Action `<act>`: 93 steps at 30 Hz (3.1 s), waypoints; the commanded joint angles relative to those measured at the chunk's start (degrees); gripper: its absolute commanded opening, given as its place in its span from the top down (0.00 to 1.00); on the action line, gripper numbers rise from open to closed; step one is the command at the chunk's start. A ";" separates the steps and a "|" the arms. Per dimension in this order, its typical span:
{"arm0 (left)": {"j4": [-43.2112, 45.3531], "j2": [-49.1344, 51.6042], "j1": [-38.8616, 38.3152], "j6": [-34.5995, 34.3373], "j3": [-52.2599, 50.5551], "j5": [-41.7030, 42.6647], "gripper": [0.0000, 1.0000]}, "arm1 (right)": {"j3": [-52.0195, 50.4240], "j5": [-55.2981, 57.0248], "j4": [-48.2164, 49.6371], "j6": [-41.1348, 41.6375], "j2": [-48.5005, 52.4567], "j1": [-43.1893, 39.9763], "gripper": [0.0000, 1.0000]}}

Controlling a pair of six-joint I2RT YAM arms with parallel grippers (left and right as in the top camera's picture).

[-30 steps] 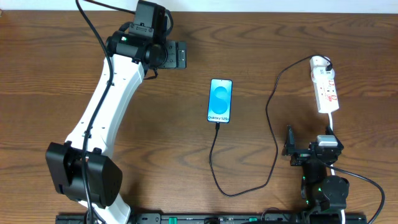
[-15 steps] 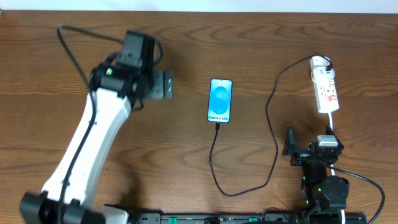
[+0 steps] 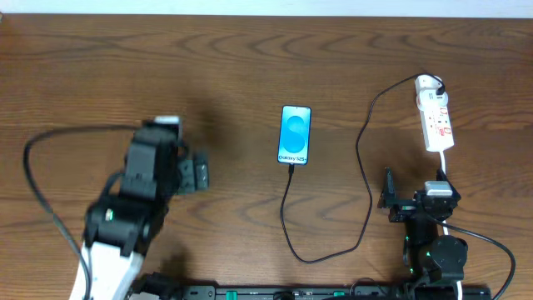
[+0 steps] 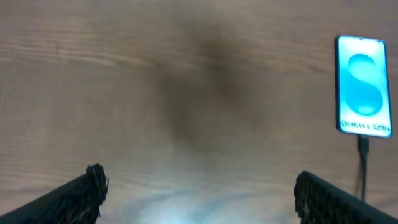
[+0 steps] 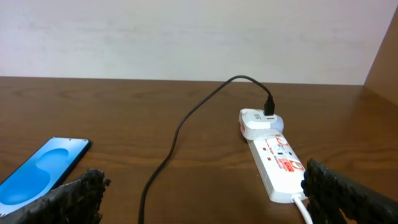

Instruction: Plug charger to phone and switch on socket

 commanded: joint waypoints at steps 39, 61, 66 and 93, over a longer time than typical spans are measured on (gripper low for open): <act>44.11 -54.64 16.83 1.40 -52.26 9.70 0.02 | -0.09 0.48 -0.22 -0.46 -0.42 -0.24 0.01; 39.58 -54.64 18.45 11.96 -52.24 5.01 0.03 | -0.09 0.48 -0.22 -0.46 -0.42 -0.24 0.01; 39.56 -54.64 18.45 11.93 -52.26 5.01 0.03 | -0.09 0.48 -0.22 -0.46 -0.42 -0.24 0.01; 39.58 -54.64 16.94 12.57 -52.26 5.03 0.02 | -0.09 0.48 -0.22 -0.46 -0.42 -0.24 0.01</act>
